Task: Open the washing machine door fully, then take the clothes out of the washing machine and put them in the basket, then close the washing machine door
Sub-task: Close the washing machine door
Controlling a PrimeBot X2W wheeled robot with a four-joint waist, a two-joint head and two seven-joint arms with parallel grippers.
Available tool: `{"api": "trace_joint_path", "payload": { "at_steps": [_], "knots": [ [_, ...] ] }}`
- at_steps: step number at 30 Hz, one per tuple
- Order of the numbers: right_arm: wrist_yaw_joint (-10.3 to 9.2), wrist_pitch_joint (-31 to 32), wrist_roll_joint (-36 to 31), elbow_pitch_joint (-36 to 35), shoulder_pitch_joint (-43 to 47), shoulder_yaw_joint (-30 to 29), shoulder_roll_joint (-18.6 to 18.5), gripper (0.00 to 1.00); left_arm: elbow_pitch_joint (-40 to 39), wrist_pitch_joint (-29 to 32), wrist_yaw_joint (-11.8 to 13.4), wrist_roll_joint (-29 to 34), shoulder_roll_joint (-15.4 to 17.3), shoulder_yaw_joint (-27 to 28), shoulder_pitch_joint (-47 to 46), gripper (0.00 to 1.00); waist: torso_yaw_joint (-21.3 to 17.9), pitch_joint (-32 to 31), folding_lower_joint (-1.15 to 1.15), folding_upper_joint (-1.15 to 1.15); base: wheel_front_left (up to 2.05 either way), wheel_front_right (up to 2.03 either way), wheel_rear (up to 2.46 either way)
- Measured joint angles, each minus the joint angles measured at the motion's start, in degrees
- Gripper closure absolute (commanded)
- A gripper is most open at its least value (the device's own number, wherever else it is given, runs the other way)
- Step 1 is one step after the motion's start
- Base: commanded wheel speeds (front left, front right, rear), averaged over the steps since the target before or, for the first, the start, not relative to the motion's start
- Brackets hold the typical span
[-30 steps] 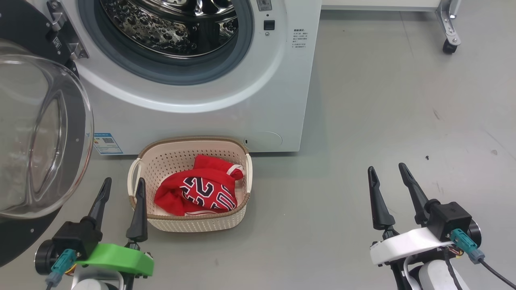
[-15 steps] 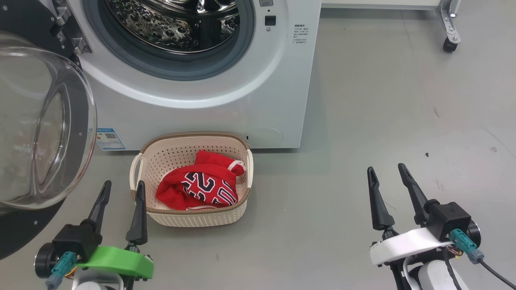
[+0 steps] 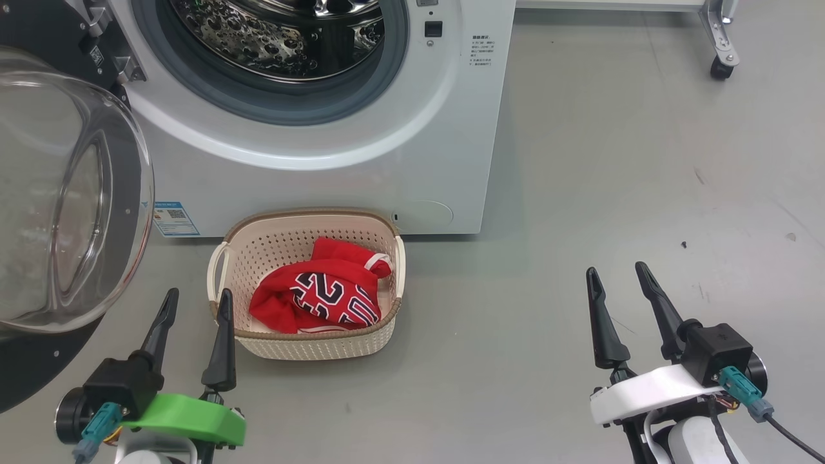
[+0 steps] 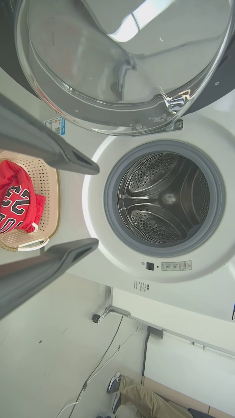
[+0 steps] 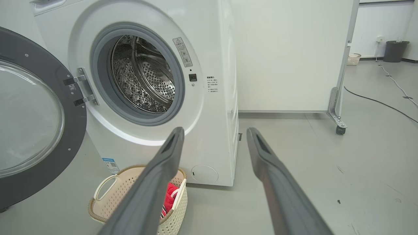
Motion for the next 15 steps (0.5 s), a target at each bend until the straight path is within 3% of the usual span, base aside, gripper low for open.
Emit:
{"api": "trace_joint_path", "payload": {
  "at_steps": [15],
  "knots": [
    [-0.1,0.0,0.0,0.0,0.0,-0.2,0.0,0.0,0.1,0.0,0.0,0.1,0.0,-0.4,0.0,0.0,0.4,0.3,0.0,0.0,0.0,0.0,0.0]
  ]
}}
